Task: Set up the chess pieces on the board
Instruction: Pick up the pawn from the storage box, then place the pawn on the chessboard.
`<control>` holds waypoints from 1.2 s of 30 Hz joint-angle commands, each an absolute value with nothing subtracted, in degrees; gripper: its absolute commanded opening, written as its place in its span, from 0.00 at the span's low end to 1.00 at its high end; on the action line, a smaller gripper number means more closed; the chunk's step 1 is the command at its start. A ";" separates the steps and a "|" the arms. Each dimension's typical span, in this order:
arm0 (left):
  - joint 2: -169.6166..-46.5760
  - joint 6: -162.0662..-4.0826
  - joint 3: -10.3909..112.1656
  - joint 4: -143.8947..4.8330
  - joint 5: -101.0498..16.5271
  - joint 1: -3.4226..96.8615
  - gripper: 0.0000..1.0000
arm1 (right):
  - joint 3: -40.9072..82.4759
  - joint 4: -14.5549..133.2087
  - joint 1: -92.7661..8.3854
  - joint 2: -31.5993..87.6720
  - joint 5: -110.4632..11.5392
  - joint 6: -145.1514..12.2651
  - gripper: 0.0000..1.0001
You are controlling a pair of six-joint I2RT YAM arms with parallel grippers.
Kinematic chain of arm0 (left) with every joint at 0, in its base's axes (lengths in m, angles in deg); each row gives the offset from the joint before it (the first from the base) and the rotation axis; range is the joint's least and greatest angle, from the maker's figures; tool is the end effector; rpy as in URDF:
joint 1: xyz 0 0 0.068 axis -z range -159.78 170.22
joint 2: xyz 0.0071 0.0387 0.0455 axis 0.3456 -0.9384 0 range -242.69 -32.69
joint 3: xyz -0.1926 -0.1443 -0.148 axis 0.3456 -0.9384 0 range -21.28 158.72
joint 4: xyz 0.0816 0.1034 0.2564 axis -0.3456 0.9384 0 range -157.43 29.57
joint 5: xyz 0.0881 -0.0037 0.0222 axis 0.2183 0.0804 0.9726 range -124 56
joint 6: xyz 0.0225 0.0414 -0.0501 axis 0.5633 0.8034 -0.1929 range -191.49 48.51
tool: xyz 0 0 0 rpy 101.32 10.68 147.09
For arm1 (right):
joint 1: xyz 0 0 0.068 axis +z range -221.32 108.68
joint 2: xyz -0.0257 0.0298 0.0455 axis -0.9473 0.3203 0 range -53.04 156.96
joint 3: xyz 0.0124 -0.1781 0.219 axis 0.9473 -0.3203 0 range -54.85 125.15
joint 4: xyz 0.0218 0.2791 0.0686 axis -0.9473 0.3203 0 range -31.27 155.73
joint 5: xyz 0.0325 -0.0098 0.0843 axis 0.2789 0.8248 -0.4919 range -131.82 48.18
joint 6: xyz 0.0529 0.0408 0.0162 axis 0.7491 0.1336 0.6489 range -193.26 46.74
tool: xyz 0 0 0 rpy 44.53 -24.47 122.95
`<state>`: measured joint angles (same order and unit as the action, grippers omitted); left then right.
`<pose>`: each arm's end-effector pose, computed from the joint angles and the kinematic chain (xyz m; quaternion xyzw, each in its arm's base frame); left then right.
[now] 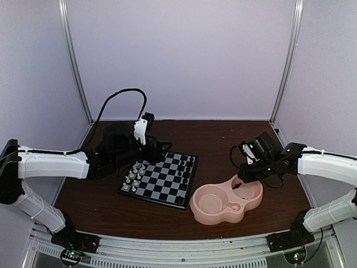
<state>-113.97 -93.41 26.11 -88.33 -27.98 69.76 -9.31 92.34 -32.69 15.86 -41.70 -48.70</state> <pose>0.2411 -0.2739 0.2527 0.1548 0.7667 -0.3297 0.5287 0.2085 0.1664 0.2073 -0.1172 0.9516 0.1480 0.2427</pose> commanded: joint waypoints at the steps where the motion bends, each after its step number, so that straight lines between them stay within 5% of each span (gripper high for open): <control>1: -111.61 -95.41 26.78 -84.51 -30.54 69.53 0.79 | -6.30 88.20 -26.09 16.76 -41.73 -44.11 0.18; 13: -99.41 -98.65 16.27 -79.60 -25.87 69.53 0.80 | 12.76 76.73 -9.10 40.96 -40.93 -45.32 0.17; 36: -77.64 -101.27 6.52 -62.88 -14.96 69.43 0.80 | 40.46 78.90 -7.77 71.56 -43.23 -49.98 0.19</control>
